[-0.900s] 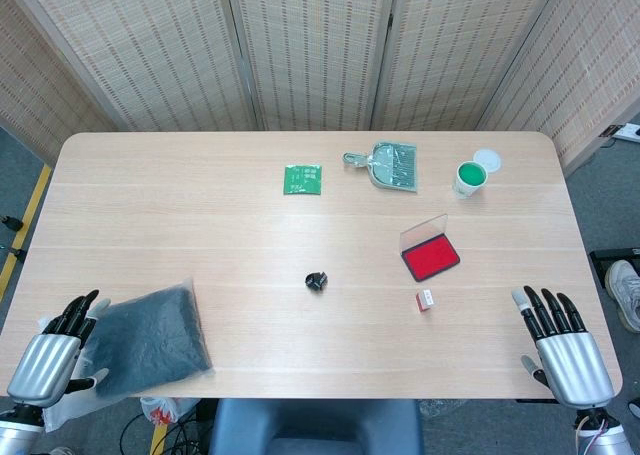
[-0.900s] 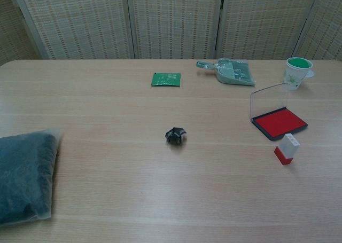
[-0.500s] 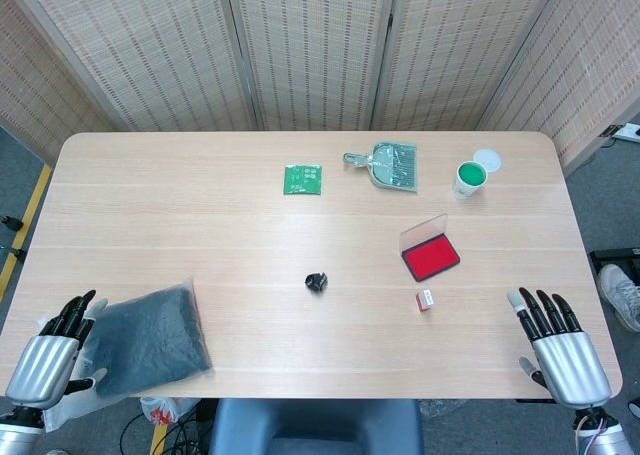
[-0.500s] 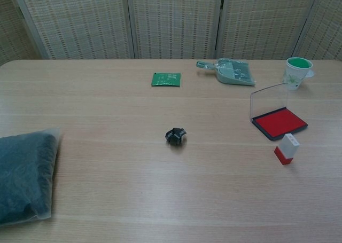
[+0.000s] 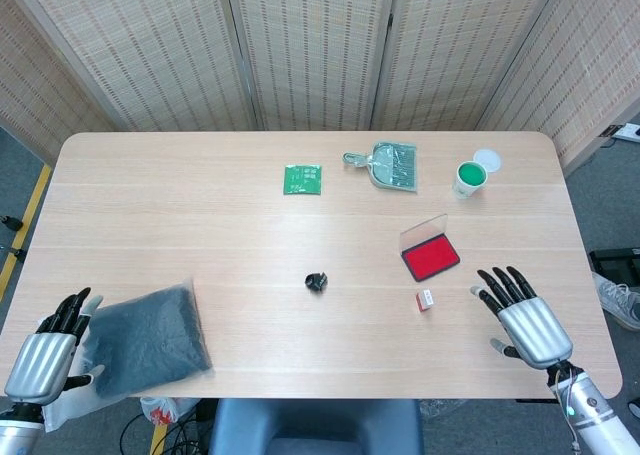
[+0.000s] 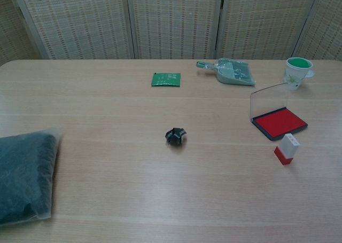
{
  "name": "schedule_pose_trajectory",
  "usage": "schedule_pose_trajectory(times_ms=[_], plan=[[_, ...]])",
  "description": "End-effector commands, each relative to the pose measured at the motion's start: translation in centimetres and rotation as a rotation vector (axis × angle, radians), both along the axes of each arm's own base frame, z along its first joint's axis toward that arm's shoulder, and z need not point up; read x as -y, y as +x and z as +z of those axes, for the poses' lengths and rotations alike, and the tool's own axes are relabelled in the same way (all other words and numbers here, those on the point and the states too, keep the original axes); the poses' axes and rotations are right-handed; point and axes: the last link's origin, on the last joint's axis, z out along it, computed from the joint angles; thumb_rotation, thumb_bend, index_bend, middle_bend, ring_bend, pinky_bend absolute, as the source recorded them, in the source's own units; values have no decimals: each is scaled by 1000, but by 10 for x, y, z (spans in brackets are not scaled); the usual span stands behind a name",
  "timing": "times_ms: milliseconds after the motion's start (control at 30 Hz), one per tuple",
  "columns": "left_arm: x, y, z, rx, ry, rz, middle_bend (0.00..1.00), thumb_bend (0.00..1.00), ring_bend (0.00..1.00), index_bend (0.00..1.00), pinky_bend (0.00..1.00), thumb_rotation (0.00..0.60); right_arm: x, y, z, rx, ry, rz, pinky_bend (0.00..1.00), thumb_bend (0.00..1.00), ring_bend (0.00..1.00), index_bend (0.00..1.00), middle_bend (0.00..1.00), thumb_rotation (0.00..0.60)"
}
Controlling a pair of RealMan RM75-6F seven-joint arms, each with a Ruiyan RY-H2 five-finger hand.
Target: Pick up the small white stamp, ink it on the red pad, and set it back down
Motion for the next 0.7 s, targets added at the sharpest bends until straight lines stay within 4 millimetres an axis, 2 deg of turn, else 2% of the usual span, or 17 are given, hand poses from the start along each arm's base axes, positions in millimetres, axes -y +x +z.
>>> schedule_pose_trajectory(times_ms=[33,400,700], plan=[[0,0,0,1,-2,2,0,70,27,43,269,600,30,8,-5,55,55,-43,0,158,4,246,41,600],[4,1,5,20,8,-5,0,70,28,56,269,600,71,13,-43,25,92,-111,0,189,3,267,2,600],[7,2,6,27,8,-14,0,70,28,52,269,600,84,23,-69,37,132,-121,0,195,3,267,2,600]])
